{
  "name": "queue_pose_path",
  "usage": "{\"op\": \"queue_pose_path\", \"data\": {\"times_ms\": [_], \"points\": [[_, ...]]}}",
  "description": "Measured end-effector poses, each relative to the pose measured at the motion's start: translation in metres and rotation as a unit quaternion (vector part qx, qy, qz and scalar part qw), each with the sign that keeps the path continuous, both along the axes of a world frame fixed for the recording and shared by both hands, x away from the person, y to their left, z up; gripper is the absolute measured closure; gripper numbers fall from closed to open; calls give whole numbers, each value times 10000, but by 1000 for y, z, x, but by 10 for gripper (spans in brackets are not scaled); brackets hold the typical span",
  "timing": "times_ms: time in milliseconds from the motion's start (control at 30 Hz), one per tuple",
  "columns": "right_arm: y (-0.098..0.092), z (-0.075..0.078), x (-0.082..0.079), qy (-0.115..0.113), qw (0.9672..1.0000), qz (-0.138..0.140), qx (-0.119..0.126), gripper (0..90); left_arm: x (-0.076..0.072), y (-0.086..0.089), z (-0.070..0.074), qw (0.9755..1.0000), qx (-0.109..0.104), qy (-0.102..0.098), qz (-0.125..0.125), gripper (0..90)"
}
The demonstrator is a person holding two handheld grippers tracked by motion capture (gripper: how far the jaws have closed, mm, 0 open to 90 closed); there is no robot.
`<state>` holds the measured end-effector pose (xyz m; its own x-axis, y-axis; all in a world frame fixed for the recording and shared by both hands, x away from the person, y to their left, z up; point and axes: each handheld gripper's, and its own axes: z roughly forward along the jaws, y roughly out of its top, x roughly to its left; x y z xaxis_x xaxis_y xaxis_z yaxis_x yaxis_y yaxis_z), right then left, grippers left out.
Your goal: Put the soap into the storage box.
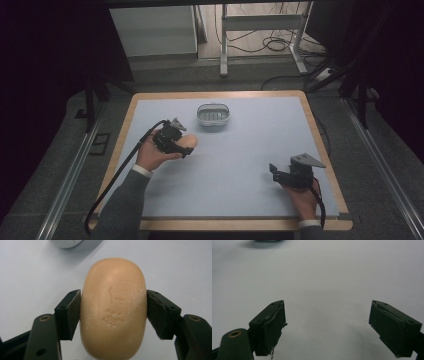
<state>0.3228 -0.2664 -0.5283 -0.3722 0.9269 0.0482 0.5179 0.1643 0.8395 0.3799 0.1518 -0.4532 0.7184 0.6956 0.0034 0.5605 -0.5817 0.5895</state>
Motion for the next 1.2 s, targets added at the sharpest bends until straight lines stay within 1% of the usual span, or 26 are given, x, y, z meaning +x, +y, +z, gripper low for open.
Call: {"op": "queue_pose_path", "data": {"times_ms": [67, 300, 333, 400, 500, 600, 667, 700, 733, 867, 933, 1033, 1100, 1200], "points": [[0, 0, 0, -3, 10000, 0, 1, 141, 1, -2, 0, 10000, 65, -27, 26, 323], [0, 0, 0, -2, 10000, 1, 0, 141, 5, -6, 4, 10000, 94, -25, -13, 323], [0, 0, 0, -3, 10000, -1, 0, 141, 6, -6, 5, 10000, 84, -39, -15, 324], [0, 0, 0, -2, 10000, 1, -4, 141, 8, -7, 5, 10000, -5, -25, 5, 323], [0, 0, 0, 6, 10000, 11, 2, 141, 12, -9, 5, 9999, 104, -47, -3, 323], [0, 0, 0, 8, 10000, 18, 7, 141, 15, -10, 7, 9999, 79, -55, -28, 324], [0, 0, 0, 6, 10000, 21, 7, 141, 17, -12, 9, 9999, 122, -60, -47, 324], [0, 0, 0, 7, 10000, 22, 7, 140, 18, -12, 9, 9999, 90, -57, -44, 324], [0, 0, 0, 6, 10000, 23, 7, 141, 20, -12, 11, 9999, 106, -22, -70, 323], [0, 0, 0, 4, 10000, 25, 7, 140, 24, -16, 15, 9998, 179, -55, -66, 323], [0, 0, 0, 5, 10000, 25, 10, 141, 26, -17, 17, 9998, 133, -77, -85, 323], [0, 0, 0, 4, 10000, 25, 10, 141, 28, -19, 20, 9997, 171, -113, -101, 323], [-1, 0, 0, 3, 10000, 27, 17, 141, 30, -19, 20, 9998, 147, -107, -102, 324], [-1, 0, 0, 13, 10000, 7, 63, 141, 32, -20, 21, 9997, 186, -115, -106, 323]]}}
